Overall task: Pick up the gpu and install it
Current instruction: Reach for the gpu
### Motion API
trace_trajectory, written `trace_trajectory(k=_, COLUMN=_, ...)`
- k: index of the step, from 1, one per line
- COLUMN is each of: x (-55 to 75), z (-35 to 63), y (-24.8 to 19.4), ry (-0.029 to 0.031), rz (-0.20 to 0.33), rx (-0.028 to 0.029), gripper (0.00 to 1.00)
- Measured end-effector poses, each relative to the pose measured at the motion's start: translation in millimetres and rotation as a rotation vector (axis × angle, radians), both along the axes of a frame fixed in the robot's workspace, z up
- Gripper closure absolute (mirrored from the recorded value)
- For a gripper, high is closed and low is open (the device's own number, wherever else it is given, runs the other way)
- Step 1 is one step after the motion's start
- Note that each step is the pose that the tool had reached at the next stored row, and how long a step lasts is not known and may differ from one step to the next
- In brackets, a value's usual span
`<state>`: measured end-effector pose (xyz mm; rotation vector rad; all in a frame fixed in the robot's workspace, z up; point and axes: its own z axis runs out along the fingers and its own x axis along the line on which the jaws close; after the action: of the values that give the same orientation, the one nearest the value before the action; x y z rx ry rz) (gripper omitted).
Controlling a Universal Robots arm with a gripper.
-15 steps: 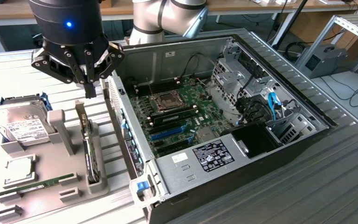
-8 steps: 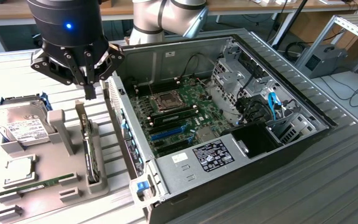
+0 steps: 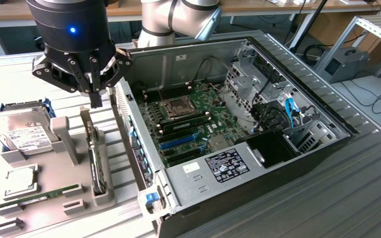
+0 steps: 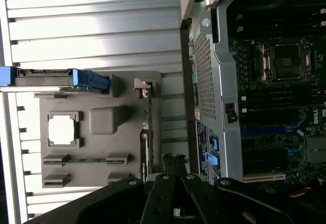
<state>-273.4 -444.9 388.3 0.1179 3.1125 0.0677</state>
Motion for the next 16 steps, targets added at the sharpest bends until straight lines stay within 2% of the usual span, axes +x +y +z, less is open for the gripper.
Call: trace_trajectory(k=16, x=-1.7, z=-0.3, y=-7.8, ry=0.0000, rz=0.000, rx=0.0000, gripper=0.89)
